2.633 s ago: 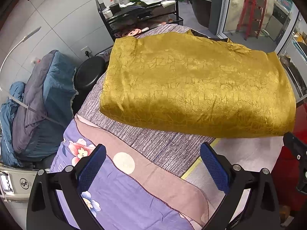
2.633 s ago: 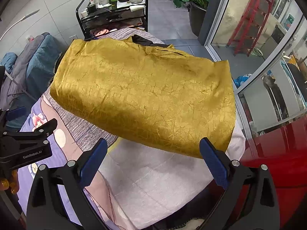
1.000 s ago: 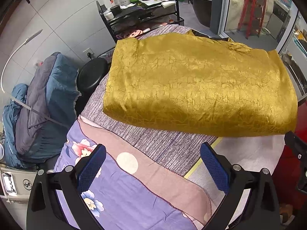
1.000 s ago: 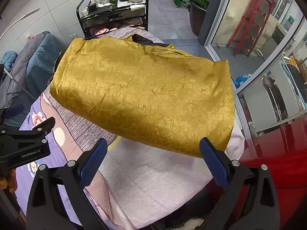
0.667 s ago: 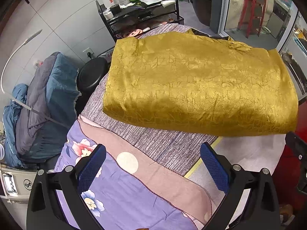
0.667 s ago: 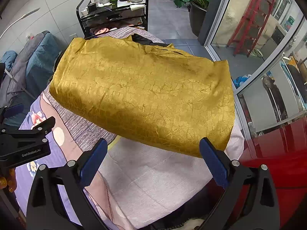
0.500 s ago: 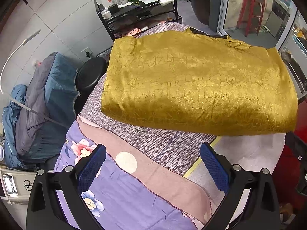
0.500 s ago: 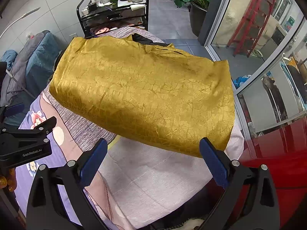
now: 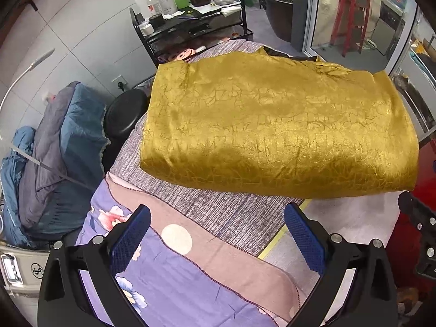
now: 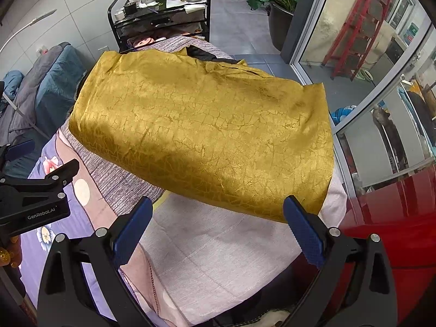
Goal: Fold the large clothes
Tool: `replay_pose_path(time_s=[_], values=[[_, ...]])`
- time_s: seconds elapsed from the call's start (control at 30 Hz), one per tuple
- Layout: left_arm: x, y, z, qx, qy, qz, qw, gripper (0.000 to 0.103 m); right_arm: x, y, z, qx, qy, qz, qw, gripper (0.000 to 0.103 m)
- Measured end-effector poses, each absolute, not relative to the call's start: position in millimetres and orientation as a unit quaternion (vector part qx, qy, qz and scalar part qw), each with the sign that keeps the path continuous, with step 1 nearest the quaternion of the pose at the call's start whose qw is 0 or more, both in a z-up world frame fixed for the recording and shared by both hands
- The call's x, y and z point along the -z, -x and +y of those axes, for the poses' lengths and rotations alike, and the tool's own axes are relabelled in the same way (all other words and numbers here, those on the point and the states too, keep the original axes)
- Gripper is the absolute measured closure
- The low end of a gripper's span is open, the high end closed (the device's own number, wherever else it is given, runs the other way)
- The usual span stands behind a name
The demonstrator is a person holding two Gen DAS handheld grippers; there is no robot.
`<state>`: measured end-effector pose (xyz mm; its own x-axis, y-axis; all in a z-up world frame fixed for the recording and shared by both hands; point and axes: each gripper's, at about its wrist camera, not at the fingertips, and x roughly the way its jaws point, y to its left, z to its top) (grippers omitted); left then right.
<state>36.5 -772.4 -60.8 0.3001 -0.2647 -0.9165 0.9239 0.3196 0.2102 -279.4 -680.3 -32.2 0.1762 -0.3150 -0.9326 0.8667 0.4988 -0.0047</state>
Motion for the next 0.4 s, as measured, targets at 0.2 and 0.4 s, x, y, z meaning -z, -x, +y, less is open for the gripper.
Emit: replay_pose_path(time_s=[0.2, 0.4], values=[[61.6, -33.6, -775.6, 0.414, -0.415, 0.404, 0.702, 0.006, 32.2, 277.7, -682.0, 0.416, -0.278, 0.492, 0.712, 0.008], [61.0, -36.3, -775.3, 0.415, -0.409, 0.413, 0.700, 0.006, 32.2, 277.1, -682.6, 0.415, -0.278, 0.493, 0.712, 0.008]])
